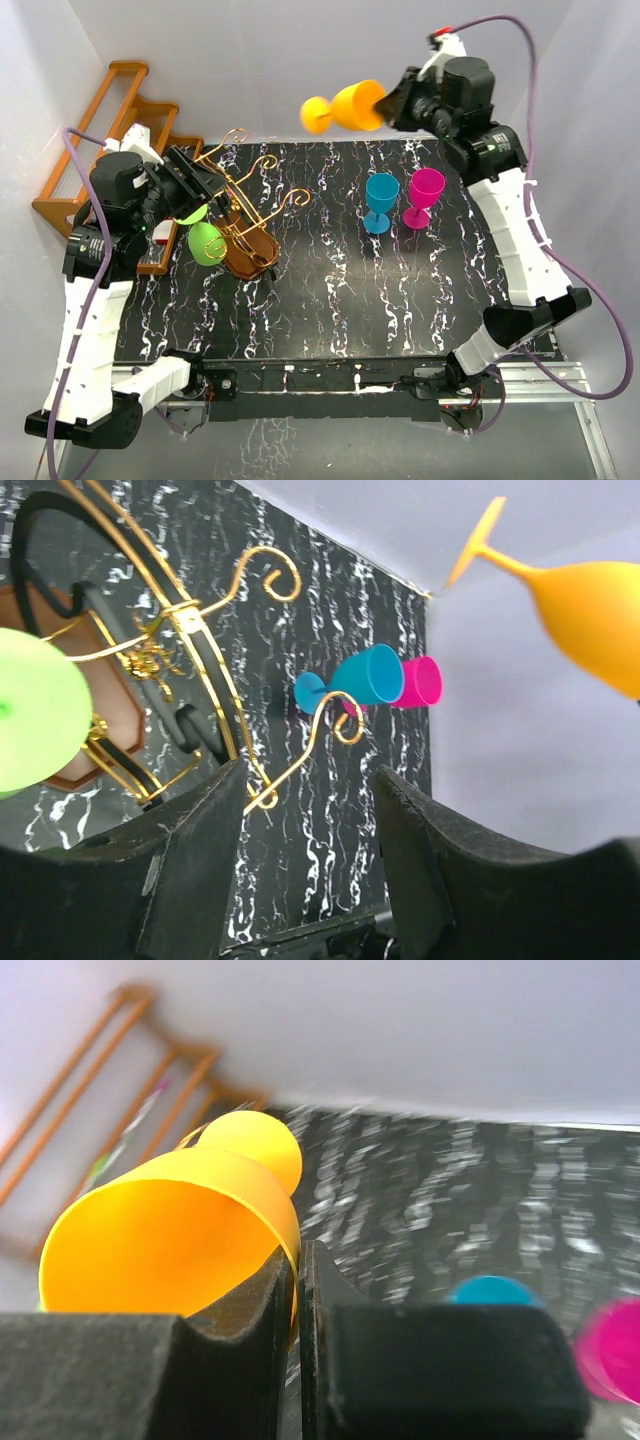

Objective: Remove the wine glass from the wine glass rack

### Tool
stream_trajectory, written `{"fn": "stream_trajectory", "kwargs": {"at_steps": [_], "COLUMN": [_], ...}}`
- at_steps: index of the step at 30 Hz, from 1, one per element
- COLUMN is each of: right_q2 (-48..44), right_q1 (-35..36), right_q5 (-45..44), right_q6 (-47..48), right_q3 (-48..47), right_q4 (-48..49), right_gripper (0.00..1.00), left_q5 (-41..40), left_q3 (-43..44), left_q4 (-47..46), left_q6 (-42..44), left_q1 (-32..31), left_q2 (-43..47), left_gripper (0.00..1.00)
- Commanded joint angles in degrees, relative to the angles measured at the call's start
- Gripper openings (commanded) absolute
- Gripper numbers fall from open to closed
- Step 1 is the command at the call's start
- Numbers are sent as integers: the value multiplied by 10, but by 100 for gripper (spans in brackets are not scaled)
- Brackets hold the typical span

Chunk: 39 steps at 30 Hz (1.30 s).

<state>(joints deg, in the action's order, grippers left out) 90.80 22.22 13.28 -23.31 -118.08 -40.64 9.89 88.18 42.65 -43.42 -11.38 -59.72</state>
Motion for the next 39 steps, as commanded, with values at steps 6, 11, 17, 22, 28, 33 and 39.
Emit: {"fn": "stream_trajectory", "kwargs": {"at_steps": [6, 11, 17, 22, 28, 33, 39], "right_q2": [13, 20, 14, 19, 37, 38, 17], "right_q1": [-197, -288, -321, -321, -321, -321, -320], "right_q5": [-338, -331, -306, -282, -265, -240, -190], "right_q6": [12, 0, 12, 12, 18, 19, 27], "right_q3": [31, 125, 248, 304, 311, 289, 209], "right_q4": [-66, -79, -52, -36, -28, -28, -53], "right_gripper": [8, 8, 8, 8, 18, 35, 40], "left_q5": [-134, -184, -202, -198, -206, -212, -202], "left_q3": [3, -4, -16, -22, -19, -19, -23], "left_q4": [70, 105, 123, 124, 126, 131, 135], "left_q6": [1, -2, -9, -11, -6, -2, -1], "left_q1": [0, 0, 0, 0, 0, 0, 0], "left_q2": [57, 71, 78, 73, 73, 69, 59], "left_gripper": [52, 52, 58, 64, 66, 67, 67]}}
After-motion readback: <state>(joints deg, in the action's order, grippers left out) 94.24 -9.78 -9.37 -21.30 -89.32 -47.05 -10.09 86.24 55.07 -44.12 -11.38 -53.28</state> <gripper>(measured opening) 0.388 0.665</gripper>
